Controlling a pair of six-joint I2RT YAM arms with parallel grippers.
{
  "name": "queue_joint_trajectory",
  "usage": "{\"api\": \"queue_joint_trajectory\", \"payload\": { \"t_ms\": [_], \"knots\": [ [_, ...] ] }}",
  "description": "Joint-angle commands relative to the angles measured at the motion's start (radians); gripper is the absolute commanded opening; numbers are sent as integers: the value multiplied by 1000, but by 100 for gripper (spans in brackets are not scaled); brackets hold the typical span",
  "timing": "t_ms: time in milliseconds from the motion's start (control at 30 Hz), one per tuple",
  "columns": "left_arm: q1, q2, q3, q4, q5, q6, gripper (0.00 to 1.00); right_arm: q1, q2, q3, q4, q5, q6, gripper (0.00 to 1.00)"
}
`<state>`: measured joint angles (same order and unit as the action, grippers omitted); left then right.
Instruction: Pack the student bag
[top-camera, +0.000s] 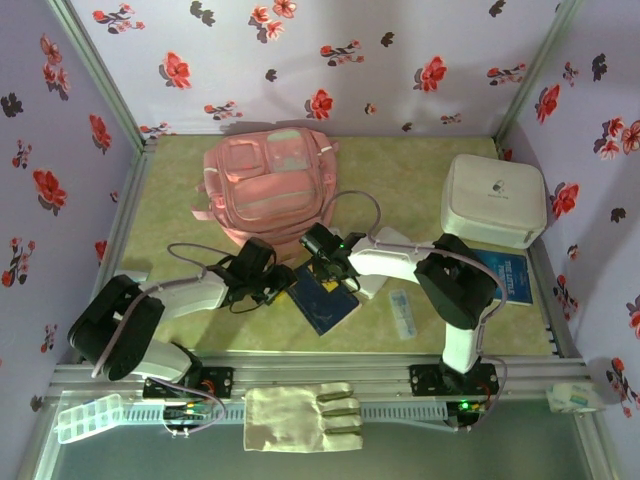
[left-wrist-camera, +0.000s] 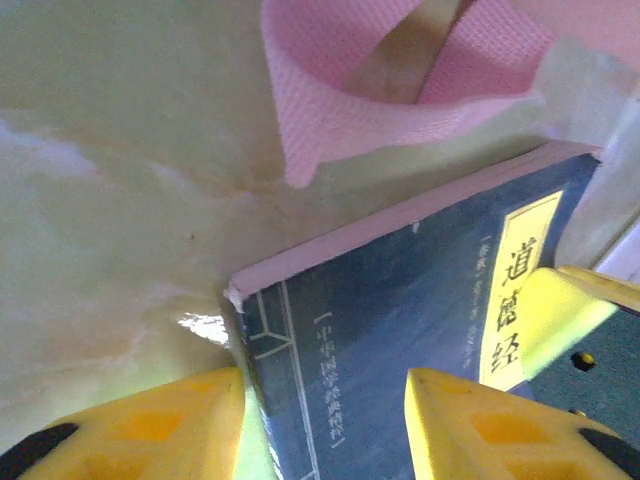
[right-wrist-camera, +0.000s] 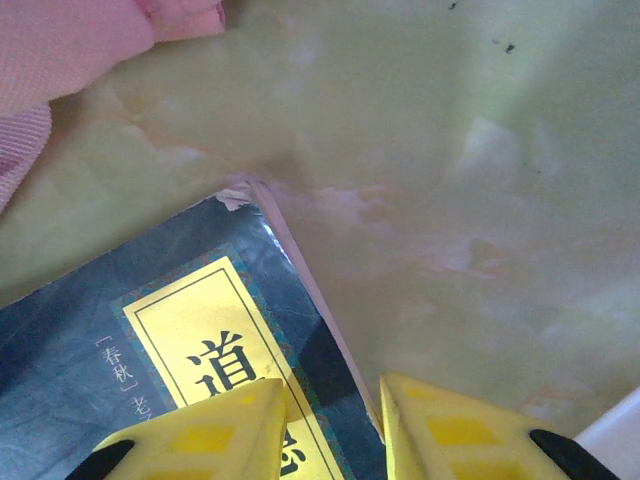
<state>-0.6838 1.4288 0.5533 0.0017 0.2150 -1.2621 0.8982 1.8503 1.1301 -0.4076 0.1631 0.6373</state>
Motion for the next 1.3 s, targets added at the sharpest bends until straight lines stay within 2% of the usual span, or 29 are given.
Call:
{"api": "queue_joint_trajectory", "payload": {
  "t_ms": [0, 300, 433, 633, 967, 1100, 1233, 1267],
  "knots": [
    [-7, 23, 8, 25, 14, -13, 48, -8, 47, -26, -23, -13, 13, 31],
    [-5, 14, 15, 147, 65, 22, 44, -7, 57, -26, -15, -36, 23, 31],
    [-6, -35, 8, 205, 109, 31, 43, -8, 56, -28, -9, -48, 28, 31],
    [-7, -115, 7, 206, 121, 73, 40, -10, 54, -26, -3, -56, 33, 31],
    [-10, -18, 38, 193, 122, 109, 28, -13, -11, -68, 58, -98, 54, 32],
    [-9, 7, 55, 192, 120, 137, 18, -19, -78, -95, 100, -108, 49, 33],
    [0, -3, 117, 144, 121, 190, 0, -33, -177, -100, 101, -64, 43, 37],
    [2, -16, 140, 117, 120, 219, 0, -39, -205, -104, 105, -50, 42, 40]
  ]
}}
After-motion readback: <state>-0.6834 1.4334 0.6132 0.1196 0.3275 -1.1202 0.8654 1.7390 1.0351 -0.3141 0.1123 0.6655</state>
